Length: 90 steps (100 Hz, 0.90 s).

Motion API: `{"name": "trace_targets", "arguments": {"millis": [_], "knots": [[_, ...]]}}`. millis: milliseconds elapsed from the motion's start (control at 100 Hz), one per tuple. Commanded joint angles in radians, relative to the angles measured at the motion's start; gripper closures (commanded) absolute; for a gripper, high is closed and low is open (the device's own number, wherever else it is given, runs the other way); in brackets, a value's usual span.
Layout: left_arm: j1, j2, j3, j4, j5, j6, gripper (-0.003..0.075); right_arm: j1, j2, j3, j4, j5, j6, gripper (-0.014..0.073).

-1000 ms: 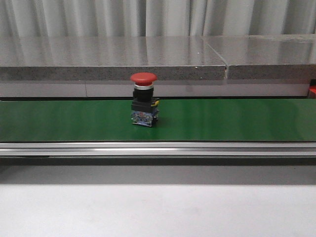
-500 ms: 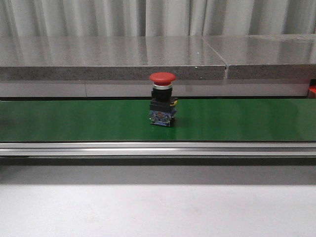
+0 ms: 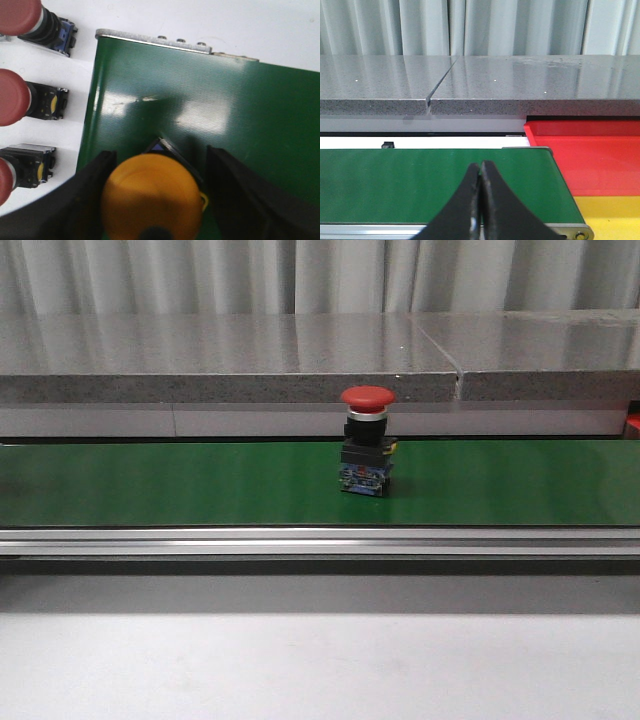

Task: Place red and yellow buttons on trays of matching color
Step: 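Set the yellow button on the green belt and release it, then position the right gripper above the red button arriving on the belt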

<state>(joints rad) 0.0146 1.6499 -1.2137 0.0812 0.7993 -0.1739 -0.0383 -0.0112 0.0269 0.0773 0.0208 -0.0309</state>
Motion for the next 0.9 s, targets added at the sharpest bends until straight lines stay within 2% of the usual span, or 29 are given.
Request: {"name": "trace_targets", "arguments": {"millis": [0,470,890], "knots": [[-0.005,-0.037,-0.028,0.006,-0.021,0.009,0.0189,0.001,-0.018,-0.015,-0.010,-0.082,-0.002,0.0660],[-0.012,-0.126,-0.119,0.009,-0.027,0.035,0.0186,0.001,-0.018,-0.015,-0.010,-0.082,-0.002,0.0660],[-0.148,-0.362,-0.103,0.013,-0.053,0.054,0.0186,0.001,-0.018,-0.015,-0.010,-0.082,-0.002,0.0660]]}}
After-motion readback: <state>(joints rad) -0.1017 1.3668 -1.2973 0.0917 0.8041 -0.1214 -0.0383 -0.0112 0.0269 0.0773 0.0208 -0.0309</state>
